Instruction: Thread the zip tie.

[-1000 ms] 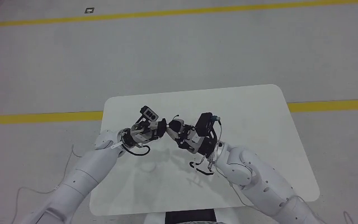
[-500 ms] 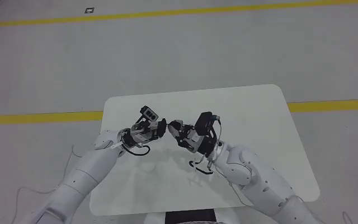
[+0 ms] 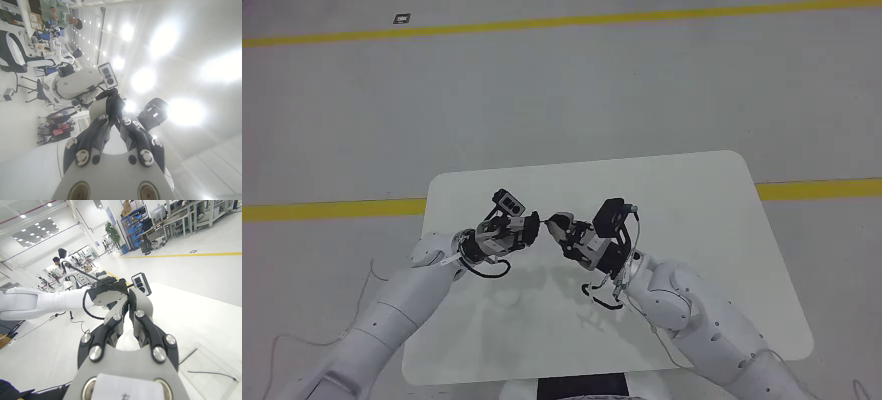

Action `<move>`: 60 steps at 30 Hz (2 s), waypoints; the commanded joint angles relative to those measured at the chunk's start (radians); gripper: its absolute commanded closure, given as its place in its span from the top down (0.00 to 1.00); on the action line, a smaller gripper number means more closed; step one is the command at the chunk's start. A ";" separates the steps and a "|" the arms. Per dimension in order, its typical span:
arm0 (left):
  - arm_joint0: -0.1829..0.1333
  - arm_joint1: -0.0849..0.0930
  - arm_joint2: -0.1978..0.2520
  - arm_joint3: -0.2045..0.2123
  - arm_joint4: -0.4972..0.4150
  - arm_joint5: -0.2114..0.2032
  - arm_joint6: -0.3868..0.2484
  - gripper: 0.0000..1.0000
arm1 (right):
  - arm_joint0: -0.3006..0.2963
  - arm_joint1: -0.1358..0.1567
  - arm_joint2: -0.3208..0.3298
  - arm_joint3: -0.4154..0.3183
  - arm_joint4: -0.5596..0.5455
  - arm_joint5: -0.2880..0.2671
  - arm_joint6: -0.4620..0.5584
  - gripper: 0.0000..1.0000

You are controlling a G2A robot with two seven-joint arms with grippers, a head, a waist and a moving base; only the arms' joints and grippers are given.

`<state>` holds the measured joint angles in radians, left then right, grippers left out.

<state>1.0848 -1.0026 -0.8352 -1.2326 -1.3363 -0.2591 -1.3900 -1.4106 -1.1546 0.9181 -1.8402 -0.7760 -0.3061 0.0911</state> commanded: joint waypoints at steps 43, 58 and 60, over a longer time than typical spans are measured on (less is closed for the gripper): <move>0.000 0.000 0.000 0.000 0.000 0.000 0.000 0.00 | 0.001 -0.029 0.024 0.055 0.034 0.020 0.038 0.00; 0.000 0.000 0.000 0.000 0.000 0.000 0.000 0.00 | 0.002 -0.038 0.029 0.073 0.040 0.027 0.048 0.00; 0.000 0.000 0.000 0.000 0.000 0.000 0.000 0.00 | 0.002 -0.039 0.030 0.075 0.040 0.029 0.049 0.00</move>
<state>1.0848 -1.0026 -0.8352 -1.2326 -1.3363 -0.2591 -1.3900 -1.4083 -1.1934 0.9478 -1.7664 -0.7361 -0.2778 0.1399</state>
